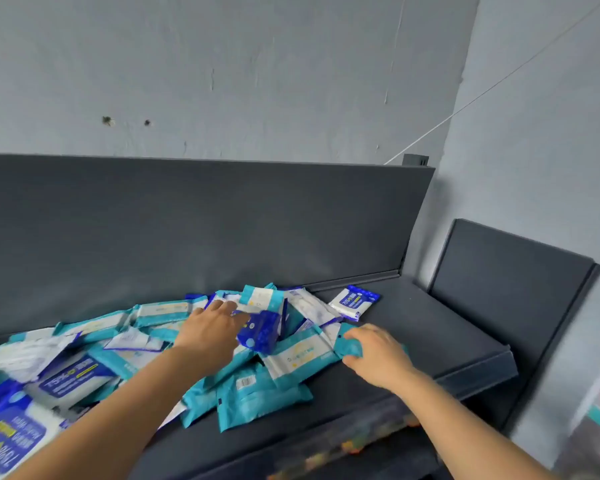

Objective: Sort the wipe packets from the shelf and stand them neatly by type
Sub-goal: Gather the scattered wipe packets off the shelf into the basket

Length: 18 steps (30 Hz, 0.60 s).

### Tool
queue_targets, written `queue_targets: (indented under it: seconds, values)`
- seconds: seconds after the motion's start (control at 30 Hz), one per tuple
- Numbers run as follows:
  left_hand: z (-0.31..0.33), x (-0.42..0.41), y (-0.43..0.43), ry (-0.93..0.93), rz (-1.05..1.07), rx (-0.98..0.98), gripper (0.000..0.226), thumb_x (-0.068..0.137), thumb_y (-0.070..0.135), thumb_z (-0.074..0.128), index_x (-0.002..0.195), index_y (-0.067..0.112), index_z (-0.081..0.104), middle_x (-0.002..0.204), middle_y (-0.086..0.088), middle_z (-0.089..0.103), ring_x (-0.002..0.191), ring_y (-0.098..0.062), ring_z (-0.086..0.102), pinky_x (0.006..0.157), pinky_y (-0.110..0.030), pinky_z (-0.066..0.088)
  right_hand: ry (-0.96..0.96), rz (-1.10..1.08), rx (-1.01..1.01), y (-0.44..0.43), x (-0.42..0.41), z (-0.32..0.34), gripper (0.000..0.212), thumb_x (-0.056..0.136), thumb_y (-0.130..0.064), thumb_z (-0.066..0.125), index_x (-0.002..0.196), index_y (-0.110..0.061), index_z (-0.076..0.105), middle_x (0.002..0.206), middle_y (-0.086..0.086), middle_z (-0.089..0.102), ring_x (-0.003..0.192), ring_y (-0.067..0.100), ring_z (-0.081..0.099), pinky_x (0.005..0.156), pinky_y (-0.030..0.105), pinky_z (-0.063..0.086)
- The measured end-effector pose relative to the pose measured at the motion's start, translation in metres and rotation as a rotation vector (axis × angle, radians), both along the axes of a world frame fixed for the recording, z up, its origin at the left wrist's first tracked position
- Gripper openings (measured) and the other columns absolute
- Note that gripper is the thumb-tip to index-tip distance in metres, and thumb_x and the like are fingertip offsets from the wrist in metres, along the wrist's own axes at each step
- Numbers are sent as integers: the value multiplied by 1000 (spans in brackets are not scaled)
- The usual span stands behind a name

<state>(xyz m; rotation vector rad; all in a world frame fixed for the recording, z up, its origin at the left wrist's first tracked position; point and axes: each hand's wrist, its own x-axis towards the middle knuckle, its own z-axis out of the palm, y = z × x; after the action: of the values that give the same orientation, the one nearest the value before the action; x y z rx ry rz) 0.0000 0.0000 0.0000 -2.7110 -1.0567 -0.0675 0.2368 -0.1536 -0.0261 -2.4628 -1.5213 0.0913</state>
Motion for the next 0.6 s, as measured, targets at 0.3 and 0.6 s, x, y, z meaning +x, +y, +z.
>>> queue_targets:
  seconds: [0.3,0.6]
  values:
    - [15,70,49,162,158,-101,65,65,60,73,115,26,50,117,5,53,113,-17,53,90,-33,36,74,34,-157,53,79,-1,73,62,-59,78,120,-23,52,121,-4,54,111,18,51,89,32,44]
    - [13,100,75,-90,315,-359,68,63,76,65,103,22,54,112,4,50,102,-17,52,83,-34,49,417,17,145,104,116,7,75,85,-29,69,147,-25,27,149,1,32,133,19,37,105,31,34]
